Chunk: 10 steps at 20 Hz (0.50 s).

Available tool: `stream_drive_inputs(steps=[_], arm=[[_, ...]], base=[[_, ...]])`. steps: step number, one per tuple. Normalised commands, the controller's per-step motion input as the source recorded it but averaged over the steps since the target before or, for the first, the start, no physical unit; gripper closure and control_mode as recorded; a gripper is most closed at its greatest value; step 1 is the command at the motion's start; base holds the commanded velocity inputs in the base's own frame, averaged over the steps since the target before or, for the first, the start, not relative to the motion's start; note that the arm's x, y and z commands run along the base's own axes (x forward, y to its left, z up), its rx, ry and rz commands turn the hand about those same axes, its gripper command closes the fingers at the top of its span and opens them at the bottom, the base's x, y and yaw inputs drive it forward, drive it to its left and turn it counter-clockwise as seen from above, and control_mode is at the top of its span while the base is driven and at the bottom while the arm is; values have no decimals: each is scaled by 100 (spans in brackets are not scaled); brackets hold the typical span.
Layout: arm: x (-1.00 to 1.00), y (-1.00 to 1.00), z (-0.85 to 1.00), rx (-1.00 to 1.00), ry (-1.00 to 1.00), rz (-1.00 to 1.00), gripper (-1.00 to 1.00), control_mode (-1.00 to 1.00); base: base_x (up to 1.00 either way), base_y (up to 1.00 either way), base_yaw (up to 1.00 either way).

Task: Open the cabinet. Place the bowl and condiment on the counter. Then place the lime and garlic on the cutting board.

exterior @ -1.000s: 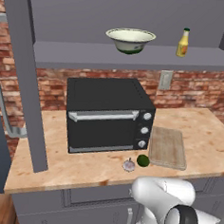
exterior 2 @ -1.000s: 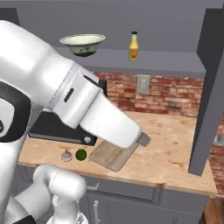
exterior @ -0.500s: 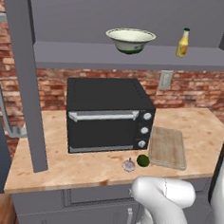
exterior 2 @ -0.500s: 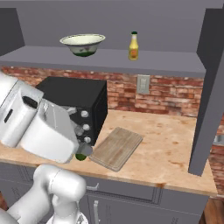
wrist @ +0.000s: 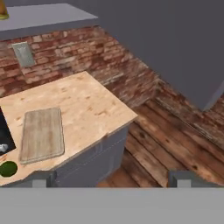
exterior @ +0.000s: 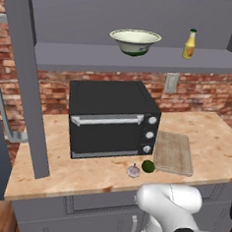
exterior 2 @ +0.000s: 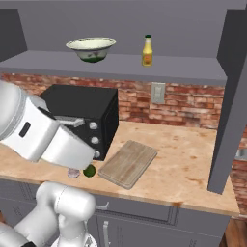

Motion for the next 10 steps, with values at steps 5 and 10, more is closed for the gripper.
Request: stream_drive_inputs(steps=[5,10], arm=[[63,30,0,1,-28,37,-100,-100],[61,8,0,2,-28,39,-100,-100]], base=[[0,0,0],[0,0,0]])
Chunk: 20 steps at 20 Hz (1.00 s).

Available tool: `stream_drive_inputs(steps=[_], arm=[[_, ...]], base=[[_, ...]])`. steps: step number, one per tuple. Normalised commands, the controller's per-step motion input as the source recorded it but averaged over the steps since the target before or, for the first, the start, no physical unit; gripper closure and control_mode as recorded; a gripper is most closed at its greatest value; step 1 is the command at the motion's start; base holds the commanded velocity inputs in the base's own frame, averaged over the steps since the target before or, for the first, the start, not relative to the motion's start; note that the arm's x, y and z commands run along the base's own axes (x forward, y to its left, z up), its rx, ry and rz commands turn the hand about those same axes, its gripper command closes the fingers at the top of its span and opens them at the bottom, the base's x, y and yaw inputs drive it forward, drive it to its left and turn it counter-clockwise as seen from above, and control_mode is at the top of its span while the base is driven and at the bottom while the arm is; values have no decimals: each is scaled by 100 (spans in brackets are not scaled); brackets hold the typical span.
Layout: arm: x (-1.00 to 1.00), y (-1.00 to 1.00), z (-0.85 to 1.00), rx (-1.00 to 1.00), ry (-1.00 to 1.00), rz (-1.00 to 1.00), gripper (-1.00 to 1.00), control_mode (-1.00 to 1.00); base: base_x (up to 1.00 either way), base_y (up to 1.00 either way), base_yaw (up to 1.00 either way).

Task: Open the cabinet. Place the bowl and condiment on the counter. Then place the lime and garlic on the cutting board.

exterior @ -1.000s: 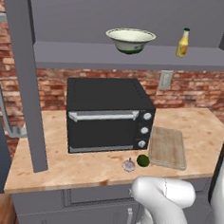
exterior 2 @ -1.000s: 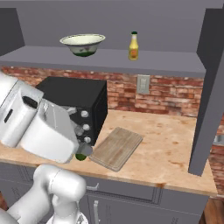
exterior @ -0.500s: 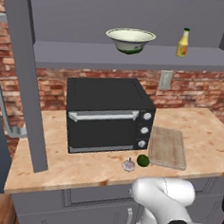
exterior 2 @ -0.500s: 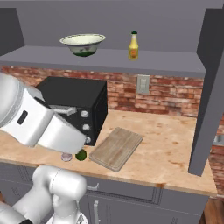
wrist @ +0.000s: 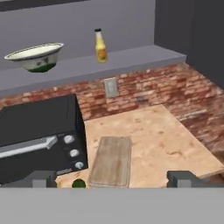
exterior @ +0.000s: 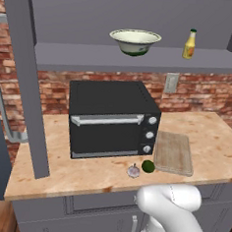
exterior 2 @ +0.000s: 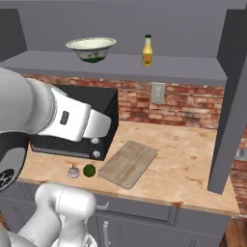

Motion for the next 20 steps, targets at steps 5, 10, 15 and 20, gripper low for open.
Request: stream_drive_inputs(steps=[5,10,15,20], arm=[[55,0,11,1,-19,33,-100,-100],[28,7,46,0,-8,8,-100,-100],[19,6,40,0,-3,0,-100,-100],[30,0,9,0,0,-4,-100,-100]], base=[[0,0,0],[0,0,0],[0,0,0],[0,0,0]])
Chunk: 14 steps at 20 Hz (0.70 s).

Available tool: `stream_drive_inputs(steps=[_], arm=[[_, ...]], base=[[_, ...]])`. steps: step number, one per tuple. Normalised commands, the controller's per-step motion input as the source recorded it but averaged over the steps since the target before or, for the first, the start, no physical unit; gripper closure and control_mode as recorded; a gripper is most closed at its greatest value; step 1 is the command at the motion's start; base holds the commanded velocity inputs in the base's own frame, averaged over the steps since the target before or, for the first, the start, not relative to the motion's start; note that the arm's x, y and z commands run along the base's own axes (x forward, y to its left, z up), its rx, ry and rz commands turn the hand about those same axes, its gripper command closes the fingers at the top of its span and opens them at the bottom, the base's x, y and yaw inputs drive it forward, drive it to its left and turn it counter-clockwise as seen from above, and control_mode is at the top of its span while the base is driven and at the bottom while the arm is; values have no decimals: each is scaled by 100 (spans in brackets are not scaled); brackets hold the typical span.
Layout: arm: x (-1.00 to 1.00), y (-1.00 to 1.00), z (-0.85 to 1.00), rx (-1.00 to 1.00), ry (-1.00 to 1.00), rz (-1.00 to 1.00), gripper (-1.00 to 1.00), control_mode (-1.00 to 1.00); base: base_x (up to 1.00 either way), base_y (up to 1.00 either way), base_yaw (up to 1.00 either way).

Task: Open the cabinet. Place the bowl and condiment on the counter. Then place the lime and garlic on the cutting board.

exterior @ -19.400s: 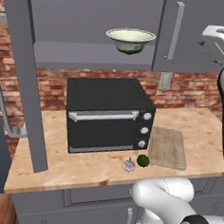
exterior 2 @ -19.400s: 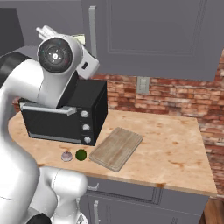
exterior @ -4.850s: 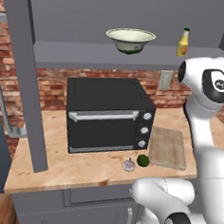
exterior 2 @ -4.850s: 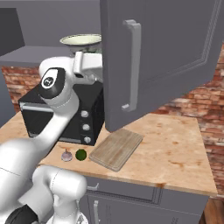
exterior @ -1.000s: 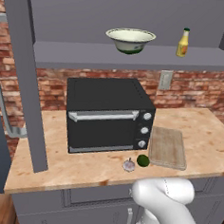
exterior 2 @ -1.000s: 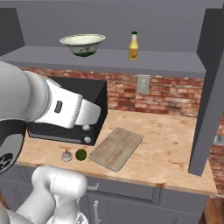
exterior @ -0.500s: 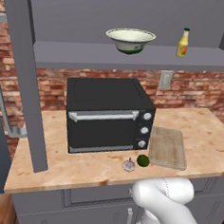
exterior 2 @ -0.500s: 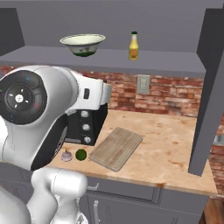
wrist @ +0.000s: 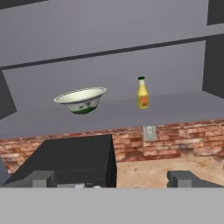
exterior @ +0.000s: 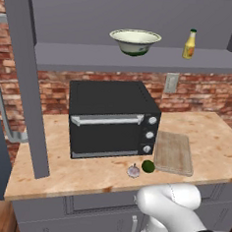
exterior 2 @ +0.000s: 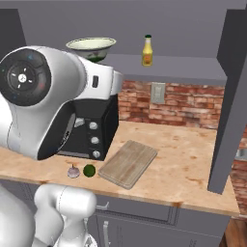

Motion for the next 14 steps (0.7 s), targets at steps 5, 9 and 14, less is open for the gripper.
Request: stream_drive_inputs(steps=[5,9,14], arm=[[40,0,0,0,0,-4,-100,-100],[43,0,0,0,0,-3,-100,-100],[38,0,0,0,0,-1,-100,-100]], base=[[0,0,0],[0,0,0],[0,0,0]])
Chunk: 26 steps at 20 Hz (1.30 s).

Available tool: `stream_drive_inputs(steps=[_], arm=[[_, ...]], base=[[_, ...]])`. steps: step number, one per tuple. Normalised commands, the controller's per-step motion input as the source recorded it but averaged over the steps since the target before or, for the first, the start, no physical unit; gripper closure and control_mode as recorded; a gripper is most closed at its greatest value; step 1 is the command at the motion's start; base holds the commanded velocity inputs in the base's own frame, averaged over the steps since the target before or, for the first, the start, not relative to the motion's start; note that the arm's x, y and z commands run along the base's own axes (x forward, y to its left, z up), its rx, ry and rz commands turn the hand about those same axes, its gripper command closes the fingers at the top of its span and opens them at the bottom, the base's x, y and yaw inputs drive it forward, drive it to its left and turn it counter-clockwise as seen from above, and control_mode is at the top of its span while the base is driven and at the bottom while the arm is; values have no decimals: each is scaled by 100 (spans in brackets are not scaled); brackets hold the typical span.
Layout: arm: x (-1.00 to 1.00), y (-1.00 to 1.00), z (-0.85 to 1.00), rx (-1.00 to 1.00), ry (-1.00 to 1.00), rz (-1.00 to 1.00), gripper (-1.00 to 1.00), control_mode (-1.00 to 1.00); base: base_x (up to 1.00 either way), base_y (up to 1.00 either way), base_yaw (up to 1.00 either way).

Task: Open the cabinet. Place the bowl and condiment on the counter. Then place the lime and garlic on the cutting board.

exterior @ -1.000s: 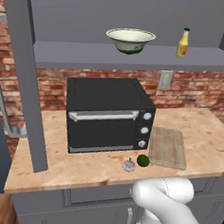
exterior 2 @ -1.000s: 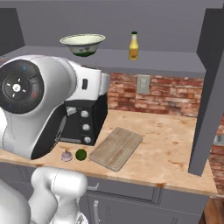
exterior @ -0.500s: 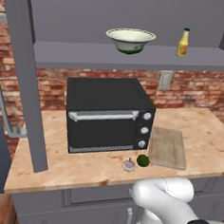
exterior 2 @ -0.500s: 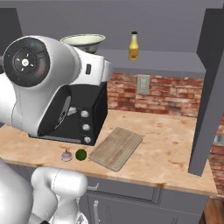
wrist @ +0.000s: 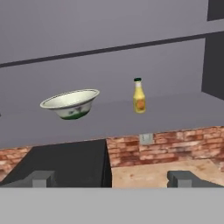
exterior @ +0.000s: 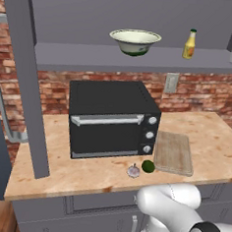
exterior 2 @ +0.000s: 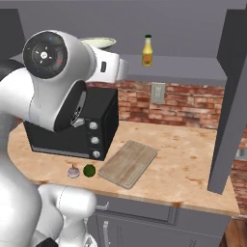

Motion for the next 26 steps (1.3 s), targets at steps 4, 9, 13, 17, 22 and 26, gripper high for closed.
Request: stream_drive_inputs(steps=[4,9,13,17,22,26], arm=[[42,0,1,0,3,0,-100,-100],[42,0,0,0,5,0,-100,-100],[39,0,0,0,9,0,-100,-100],[34,-3,0,0,6,0,-100,-100],[28,-10,0,0,5,0,-100,-100],[19,-18,0,0,0,0,-100,-100]], base=[[0,0,0],[0,0,0],[0,0,0],[0,0,0],[0,0,0],[0,0,0]])
